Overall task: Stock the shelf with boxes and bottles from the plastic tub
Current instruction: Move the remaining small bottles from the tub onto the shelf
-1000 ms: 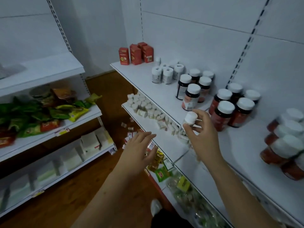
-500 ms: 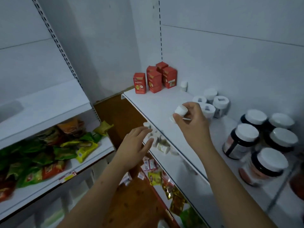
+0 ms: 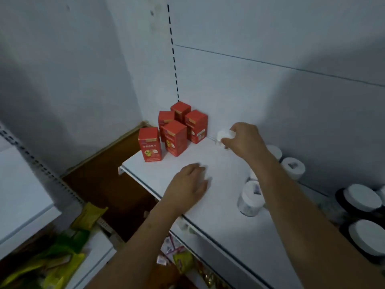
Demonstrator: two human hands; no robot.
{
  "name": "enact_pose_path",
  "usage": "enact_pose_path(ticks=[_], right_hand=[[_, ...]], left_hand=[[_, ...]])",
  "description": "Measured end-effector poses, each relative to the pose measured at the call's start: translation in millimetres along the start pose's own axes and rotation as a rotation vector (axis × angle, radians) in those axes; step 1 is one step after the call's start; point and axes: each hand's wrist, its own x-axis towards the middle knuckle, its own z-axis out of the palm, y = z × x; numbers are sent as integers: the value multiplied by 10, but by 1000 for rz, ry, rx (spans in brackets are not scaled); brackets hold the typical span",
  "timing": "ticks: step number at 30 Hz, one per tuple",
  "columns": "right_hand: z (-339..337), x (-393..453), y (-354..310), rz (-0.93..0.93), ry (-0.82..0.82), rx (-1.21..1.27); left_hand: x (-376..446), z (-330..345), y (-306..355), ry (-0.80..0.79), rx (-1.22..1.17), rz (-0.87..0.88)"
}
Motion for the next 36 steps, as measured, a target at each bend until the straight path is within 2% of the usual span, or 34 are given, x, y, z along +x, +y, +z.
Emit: enact_pose_path(ticks=[4, 9, 15, 19, 24, 27, 30, 36], right_hand=[[121, 268, 88, 115, 15, -103], [331, 417, 75, 377, -140, -199], [424, 410, -63, 448, -3, -237], [396, 334, -131, 532, 17, -247], [289, -53, -255, 449, 165, -145], [122, -378, -357, 379, 231, -85], [-170, -776, -421, 306, 366, -55], [-906, -1864, -224, 328, 613, -95]], left_hand=[[473, 150, -131, -34, 44, 111], [591, 249, -238, -22, 50, 166], [602, 303, -282, -35, -11, 154], [616, 314, -285, -37, -14, 174], [584, 277, -333, -64, -74, 202], [535, 146, -273, -86, -302, 167], [380, -97, 75, 20, -504, 157], [-161, -264, 1044, -69, -469, 552]])
